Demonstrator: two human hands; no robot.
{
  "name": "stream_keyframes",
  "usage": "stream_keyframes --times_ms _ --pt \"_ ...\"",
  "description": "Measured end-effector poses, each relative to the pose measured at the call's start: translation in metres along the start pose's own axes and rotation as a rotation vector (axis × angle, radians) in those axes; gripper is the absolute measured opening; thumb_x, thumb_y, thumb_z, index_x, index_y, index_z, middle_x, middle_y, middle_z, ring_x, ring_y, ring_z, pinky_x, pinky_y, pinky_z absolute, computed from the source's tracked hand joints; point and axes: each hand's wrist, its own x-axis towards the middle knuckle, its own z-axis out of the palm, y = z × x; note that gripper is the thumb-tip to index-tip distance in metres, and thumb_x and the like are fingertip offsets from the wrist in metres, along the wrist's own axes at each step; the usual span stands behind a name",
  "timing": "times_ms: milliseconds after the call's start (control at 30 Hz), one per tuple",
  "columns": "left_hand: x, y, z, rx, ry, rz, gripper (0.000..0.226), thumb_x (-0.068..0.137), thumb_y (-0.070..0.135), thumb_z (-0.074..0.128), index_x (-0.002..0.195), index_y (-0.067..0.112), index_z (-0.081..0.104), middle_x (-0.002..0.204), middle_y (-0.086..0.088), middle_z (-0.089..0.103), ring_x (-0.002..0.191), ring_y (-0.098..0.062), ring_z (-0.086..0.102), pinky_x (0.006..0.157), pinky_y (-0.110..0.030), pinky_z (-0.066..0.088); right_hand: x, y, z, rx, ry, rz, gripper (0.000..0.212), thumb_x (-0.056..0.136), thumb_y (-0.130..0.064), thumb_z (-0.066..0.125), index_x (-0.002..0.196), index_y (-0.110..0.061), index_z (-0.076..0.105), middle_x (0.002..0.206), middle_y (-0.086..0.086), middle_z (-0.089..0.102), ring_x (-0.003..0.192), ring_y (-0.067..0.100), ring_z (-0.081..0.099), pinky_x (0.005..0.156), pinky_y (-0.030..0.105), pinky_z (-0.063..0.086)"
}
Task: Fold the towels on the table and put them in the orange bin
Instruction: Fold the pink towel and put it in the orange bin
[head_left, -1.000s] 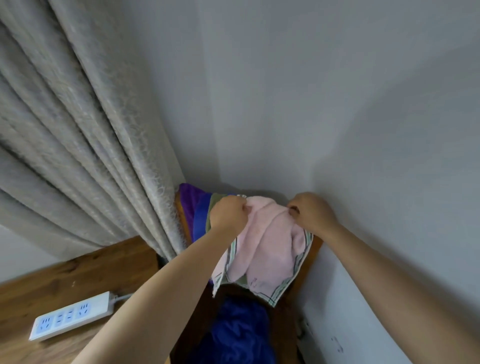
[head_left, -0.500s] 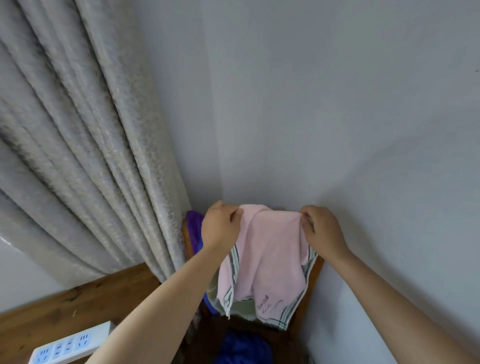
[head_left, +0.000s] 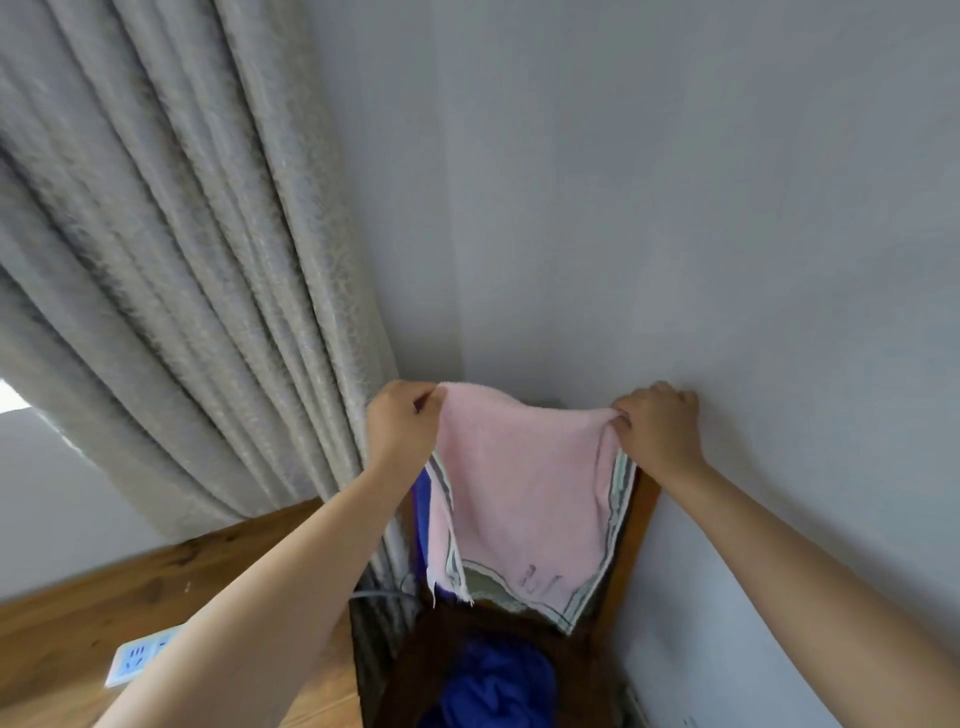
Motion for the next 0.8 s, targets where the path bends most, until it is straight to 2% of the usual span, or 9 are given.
stream_keyframes --times_ms 100,167,200,333,400,500,633,733,800 --pt "0.005 0.012 -0.015 -0.068 0.081 -0.014 0.020 0.090 0.010 0.053 0.072 0.008 0.062 0.069 -0.008 0.048 0.070 -0.019 0.044 0.054 -0.024 0.019 0.017 -0.031 -0.044 0.138 0.241 -0.027 0.030 0.069 -0.011 0.044 0.075 -0.001 0.071 0.073 0.021 0.069 0.082 0.037 0.060 0.072 0.038 0.035" --pt "0.010 0.023 -0.033 -0.106 0.149 -0.009 0.024 0.091 0.013 0.051 0.071 0.003 0.061 0.063 -0.002 0.044 0.068 -0.019 0.043 0.054 -0.030 0.019 0.026 -0.059 -0.075 0.167 0.344 -0.058 0.031 0.069 -0.011 0.043 0.077 -0.001 0.071 0.076 0.021 0.069 0.083 0.037 0.060 0.072 0.039 0.036" --pt "0.011 0.030 -0.045 -0.124 0.179 0.004 0.025 0.091 0.014 0.050 0.071 0.003 0.060 0.064 -0.002 0.043 0.068 -0.018 0.042 0.054 -0.030 0.019 0.028 -0.074 -0.090 0.188 0.383 -0.073 0.032 0.070 -0.011 0.042 0.079 -0.001 0.071 0.079 0.020 0.069 0.084 0.037 0.059 0.072 0.039 0.036" --pt "0.016 0.051 -0.111 -0.178 0.380 0.066 0.022 0.091 0.014 0.050 0.079 0.001 0.063 0.080 -0.008 0.049 0.075 -0.018 0.043 0.060 -0.019 0.024 0.024 -0.132 -0.135 0.284 0.550 -0.155 0.023 0.069 -0.008 0.047 0.072 0.000 0.068 0.076 0.019 0.068 0.081 0.036 0.059 0.068 0.038 0.036" --pt "0.005 0.045 -0.157 -0.155 0.492 0.093 0.024 0.091 0.013 0.051 0.081 -0.005 0.063 0.078 -0.006 0.047 0.078 -0.017 0.042 0.065 -0.018 0.025 0.011 -0.169 -0.149 0.314 0.565 -0.209 0.021 0.072 -0.007 0.048 0.072 0.001 0.067 0.077 0.021 0.066 0.083 0.036 0.057 0.068 0.038 0.034" --pt "-0.026 0.018 -0.223 -0.087 0.579 0.087 0.025 0.090 0.014 0.052 0.084 -0.007 0.064 0.076 -0.005 0.048 0.079 -0.017 0.041 0.067 -0.017 0.026 -0.017 -0.223 -0.157 0.361 0.524 -0.300 0.018 0.075 -0.002 0.050 0.077 0.001 0.068 0.081 0.022 0.065 0.085 0.037 0.055 0.069 0.039 0.034" --pt "-0.085 -0.040 -0.301 0.000 0.640 -0.012 0.024 0.090 0.014 0.053 0.092 -0.006 0.066 0.093 -0.022 0.061 0.087 -0.031 0.053 0.072 -0.024 0.030 -0.068 -0.291 -0.152 0.426 0.446 -0.401 0.025 0.076 -0.007 0.047 0.086 -0.001 0.069 0.086 0.020 0.066 0.088 0.036 0.055 0.071 0.039 0.033" --pt "-0.134 -0.087 -0.353 0.053 0.647 -0.097 0.024 0.091 0.016 0.053 0.092 -0.005 0.065 0.095 -0.024 0.062 0.091 -0.033 0.055 0.074 -0.027 0.033 -0.107 -0.337 -0.143 0.488 0.400 -0.471 0.030 0.073 -0.011 0.044 0.083 0.000 0.069 0.082 0.022 0.067 0.084 0.039 0.057 0.071 0.041 0.040" --pt "-0.164 -0.113 -0.384 0.095 0.641 -0.157 0.025 0.091 0.017 0.053 0.093 -0.004 0.065 0.096 -0.023 0.062 0.092 -0.032 0.055 0.072 -0.024 0.033 -0.128 -0.366 -0.131 0.521 0.327 -0.484 0.027 0.075 -0.009 0.047 0.083 0.002 0.069 0.082 0.024 0.066 0.083 0.041 0.057 0.072 0.043 0.041"
